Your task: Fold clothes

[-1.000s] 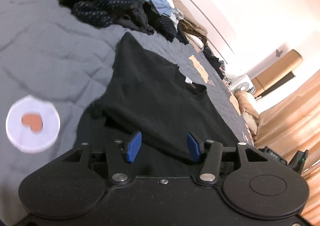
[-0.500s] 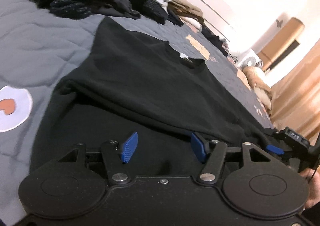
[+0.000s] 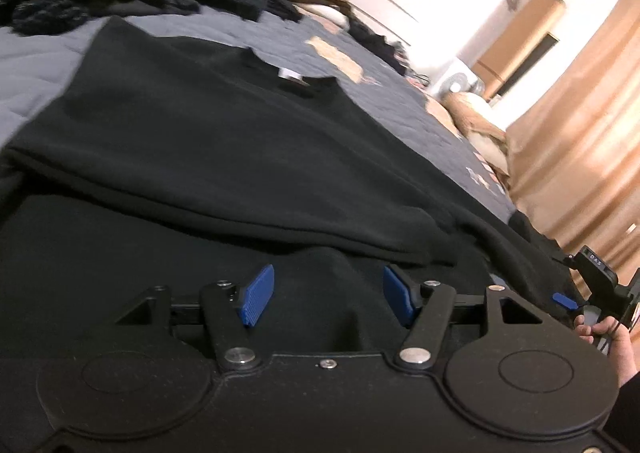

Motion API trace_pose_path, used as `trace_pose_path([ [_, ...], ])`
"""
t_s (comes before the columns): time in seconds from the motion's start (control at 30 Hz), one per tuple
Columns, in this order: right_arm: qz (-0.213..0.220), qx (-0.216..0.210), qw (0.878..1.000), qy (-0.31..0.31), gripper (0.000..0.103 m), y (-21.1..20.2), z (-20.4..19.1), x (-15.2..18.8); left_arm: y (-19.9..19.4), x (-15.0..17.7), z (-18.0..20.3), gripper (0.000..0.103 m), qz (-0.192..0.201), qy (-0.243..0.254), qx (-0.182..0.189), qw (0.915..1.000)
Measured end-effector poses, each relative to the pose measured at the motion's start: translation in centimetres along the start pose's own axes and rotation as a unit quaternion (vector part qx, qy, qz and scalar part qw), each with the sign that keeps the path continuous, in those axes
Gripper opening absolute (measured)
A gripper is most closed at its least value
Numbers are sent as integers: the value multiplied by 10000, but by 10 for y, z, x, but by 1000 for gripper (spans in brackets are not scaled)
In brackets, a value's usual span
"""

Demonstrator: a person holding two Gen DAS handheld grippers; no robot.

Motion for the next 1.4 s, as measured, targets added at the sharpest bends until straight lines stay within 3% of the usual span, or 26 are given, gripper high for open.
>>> trace_pose_path([
  [0.17, 502, 501, 9954, 652, 91, -11, 52, -20, 9, 10, 26, 62, -97, 385, 279, 9988],
  [0.37, 706, 1068, 9851, 1153, 91, -15, 95, -26, 6, 32, 71, 67, -272, 1300, 964, 9864],
  [0.53, 558, 989, 9834, 1415, 91, -4, 108, -25, 14, 52, 91, 68, -484, 1617, 1118, 9793],
  [0.77, 528, 995, 9820, 1515, 90, 5, 113, -25, 21, 58, 91, 69, -626, 1648, 1056, 9787],
  [0.83, 537, 997, 9812, 1560, 86, 6, 111, -26, 21, 60, 91, 69, -640, 1659, 1043, 9785],
  [0.87, 567, 942, 9815, 1570, 78, 6, 110, -26, 20, 60, 91, 69, -645, 1663, 1035, 9785],
  [0.93, 604, 831, 9833, 1499, 48, 6, 107, -25, 19, 60, 90, 70, -654, 1666, 1019, 9786],
  [0.97, 640, 795, 9841, 1455, 24, 6, 105, -25, 19, 61, 90, 71, -657, 1664, 1011, 9787],
  [1.0, 702, 799, 9845, 1397, 14, 5, 104, -24, 19, 61, 90, 71, -658, 1673, 1008, 9785],
  [1.27, 844, 517, 9884, 1149, 8, -3, 89, -31, 17, 62, 91, 72, -656, 1733, 1011, 9775],
  [1.4, 1084, 218, 9930, 412, 8, -12, 58, -32, 16, 60, 91, 72, -621, 1691, 995, 9786],
])
Point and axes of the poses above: each gripper's, at about its wrist camera, not at the fingertips, and y roughly the way its jaws point, z to its right, x to its underside, the point moved 2 cm from there along y, roughly the way its jaws point
